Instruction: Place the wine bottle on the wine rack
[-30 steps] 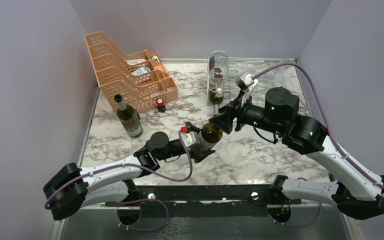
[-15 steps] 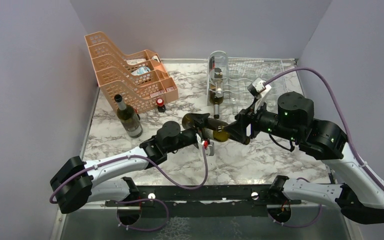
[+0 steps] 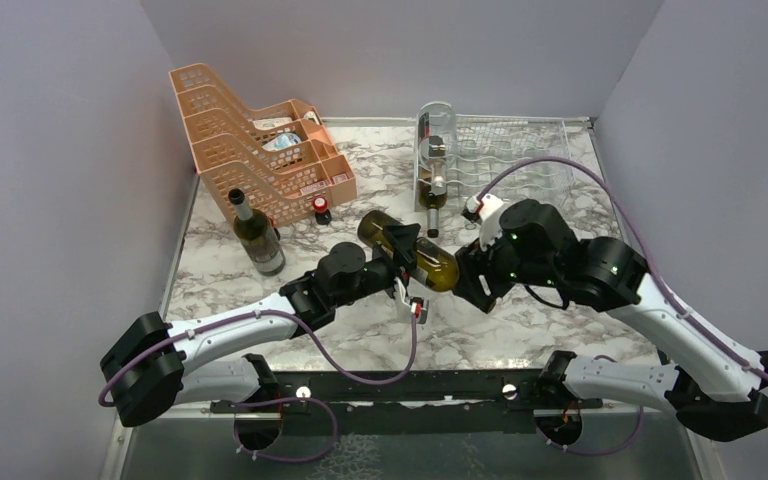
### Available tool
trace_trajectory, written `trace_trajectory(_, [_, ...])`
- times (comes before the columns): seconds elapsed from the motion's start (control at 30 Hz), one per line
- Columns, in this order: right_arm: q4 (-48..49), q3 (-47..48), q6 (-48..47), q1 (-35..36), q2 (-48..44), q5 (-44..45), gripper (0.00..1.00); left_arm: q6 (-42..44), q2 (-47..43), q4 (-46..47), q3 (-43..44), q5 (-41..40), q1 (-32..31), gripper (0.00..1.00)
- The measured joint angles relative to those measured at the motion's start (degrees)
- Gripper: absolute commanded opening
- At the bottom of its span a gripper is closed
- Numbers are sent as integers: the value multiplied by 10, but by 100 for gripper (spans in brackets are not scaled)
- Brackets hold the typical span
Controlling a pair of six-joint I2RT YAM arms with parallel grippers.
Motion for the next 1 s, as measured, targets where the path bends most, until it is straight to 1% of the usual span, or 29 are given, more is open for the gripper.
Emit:
trace_trajectory(0.2, [9, -40, 0, 0, 36, -9, 59, 29, 0, -2, 0, -1, -2, 0])
trace_trajectory(0.4, [24, -67, 8, 0, 53, -17, 54, 29, 0, -2, 0, -2, -2, 0])
trace_trajectory(0.5, [31, -77, 14, 0, 58, -24, 49, 27, 0, -3, 0, -5, -2, 0])
trace_trajectory(0.57, [33, -80, 17, 0, 61, -26, 44, 26, 0, -7, 0, -6, -2, 0])
trace_trajectory(0.63, [34, -80, 18, 0, 64, -28, 35, 24, 0, -13, 0, -9, -2, 0])
trace_trajectory(0.83, [33, -83, 21, 1, 68, -31, 5, 19, 0, -26, 0, -16, -1, 0])
trace_trajectory(0.87, [33, -83, 21, 2, 68, -31, 2, 18, 0, -27, 0, -16, -1, 0])
trace_trajectory(0.9, [33, -83, 21, 2, 69, -31, 1, 17, 0, -28, 0, -16, -1, 0])
trace_trajectory(0.93, [33, -83, 21, 2, 69, -31, 1, 17, 0, -28, 0, -16, -1, 5])
trace_trajectory(0.97, [33, -83, 21, 2, 69, -31, 1, 17, 0, -28, 0, -17, -1, 16])
trace_trajectory(1.0, [33, -83, 22, 2, 69, -30, 1, 17, -1, -28, 0, -17, -1, 31])
